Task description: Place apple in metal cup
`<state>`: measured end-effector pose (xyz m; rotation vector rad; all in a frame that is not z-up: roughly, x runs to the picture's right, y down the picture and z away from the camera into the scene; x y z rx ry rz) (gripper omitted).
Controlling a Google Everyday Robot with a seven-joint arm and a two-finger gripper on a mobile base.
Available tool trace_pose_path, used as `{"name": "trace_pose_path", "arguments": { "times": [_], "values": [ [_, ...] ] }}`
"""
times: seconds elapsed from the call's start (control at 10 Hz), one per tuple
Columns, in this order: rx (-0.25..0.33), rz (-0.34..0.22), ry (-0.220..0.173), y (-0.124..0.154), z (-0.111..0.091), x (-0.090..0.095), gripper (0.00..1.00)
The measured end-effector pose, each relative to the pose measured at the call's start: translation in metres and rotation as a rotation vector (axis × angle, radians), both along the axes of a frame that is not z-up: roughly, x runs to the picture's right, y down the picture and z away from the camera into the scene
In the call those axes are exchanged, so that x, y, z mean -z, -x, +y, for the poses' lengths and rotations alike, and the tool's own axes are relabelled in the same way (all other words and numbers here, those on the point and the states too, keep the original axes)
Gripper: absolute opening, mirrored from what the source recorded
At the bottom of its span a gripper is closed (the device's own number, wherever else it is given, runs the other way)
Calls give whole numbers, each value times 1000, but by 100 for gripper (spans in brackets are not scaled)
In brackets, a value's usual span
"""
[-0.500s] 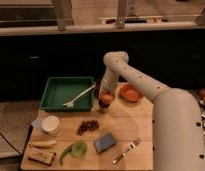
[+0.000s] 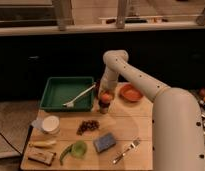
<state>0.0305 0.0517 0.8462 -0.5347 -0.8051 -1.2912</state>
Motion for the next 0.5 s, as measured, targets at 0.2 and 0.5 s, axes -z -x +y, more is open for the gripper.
{"name": "trace_pose_path", "arguments": {
  "times": [0.2,0.5],
  "values": [
    [4,-6,2,3,-1,2,50],
    [3,-12,2,4,-4,4,78]
  ]
}}
